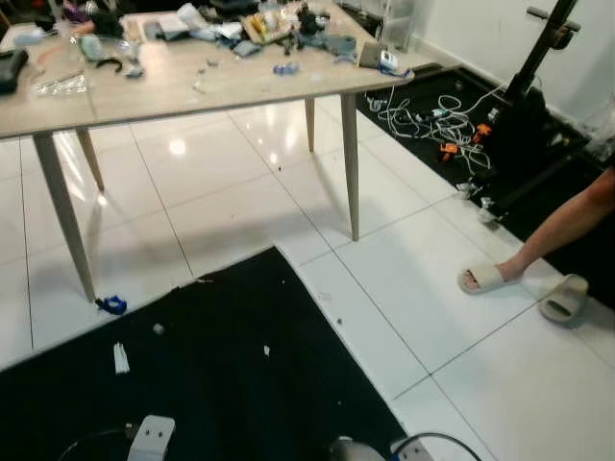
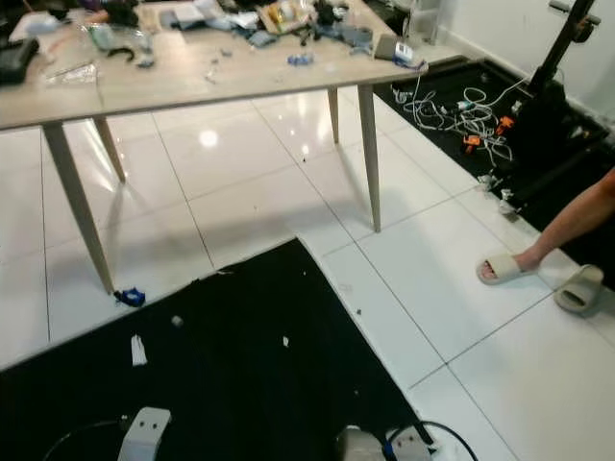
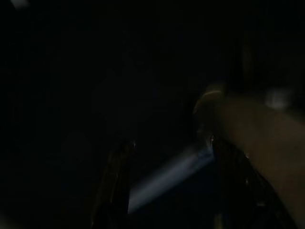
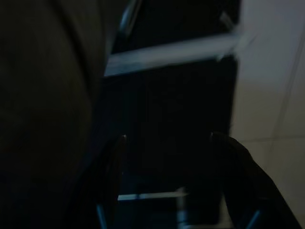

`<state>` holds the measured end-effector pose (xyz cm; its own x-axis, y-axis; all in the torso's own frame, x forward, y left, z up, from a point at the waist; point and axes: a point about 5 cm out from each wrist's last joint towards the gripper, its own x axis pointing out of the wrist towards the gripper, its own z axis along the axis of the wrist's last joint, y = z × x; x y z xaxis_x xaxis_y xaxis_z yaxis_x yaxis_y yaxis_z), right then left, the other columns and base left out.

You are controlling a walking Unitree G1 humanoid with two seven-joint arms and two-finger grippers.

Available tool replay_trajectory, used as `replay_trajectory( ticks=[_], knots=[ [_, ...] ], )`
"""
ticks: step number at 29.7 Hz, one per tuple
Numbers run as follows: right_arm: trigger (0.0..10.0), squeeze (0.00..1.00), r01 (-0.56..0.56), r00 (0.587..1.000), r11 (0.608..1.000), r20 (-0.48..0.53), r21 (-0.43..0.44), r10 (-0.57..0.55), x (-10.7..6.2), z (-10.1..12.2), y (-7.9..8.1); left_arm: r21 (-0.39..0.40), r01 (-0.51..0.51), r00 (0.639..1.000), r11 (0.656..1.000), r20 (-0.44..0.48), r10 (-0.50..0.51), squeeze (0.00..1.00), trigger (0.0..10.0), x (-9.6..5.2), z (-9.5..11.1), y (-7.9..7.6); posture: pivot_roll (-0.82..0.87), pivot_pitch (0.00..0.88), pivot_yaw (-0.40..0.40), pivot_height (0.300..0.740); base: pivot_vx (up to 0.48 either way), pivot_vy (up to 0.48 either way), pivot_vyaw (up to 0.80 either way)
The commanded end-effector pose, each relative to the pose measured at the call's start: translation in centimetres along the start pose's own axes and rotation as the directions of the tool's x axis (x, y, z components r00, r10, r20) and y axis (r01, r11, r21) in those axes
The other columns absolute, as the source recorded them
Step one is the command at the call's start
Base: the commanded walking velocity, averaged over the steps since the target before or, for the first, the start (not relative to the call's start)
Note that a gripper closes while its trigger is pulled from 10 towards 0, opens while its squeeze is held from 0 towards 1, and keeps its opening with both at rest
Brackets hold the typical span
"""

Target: Picking trash to rubbish bin

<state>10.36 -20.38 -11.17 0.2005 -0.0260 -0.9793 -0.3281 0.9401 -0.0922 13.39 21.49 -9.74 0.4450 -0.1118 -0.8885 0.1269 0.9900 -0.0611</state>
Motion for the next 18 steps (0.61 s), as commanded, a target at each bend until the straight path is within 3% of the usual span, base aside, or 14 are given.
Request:
replay_trajectory(
  ticks=[1,18],
  knots=[
    [10.0,0.0,-0.006,1.0,1.0,0.02,0.02,0.006,0.02,0.46,0.17,-0.007,-0.005,0.999,1.0,-0.044,0.004,0.0,10.0,-0.3,-1.43,0.18,-0.02,0.087,0.051,0.74,0.364,0.0,0.0],
    [10.0,0.0,-0.01,1.0,1.0,0.018,0.018,0.009,0.02,0.5,0.22,-0.009,-0.01,1.0,1.0,-0.025,0.01,0.0,10.0,-0.28,-1.01,0.34,-0.02,0.089,0.054,0.74,0.366,0.0,0.0]
  ],
)
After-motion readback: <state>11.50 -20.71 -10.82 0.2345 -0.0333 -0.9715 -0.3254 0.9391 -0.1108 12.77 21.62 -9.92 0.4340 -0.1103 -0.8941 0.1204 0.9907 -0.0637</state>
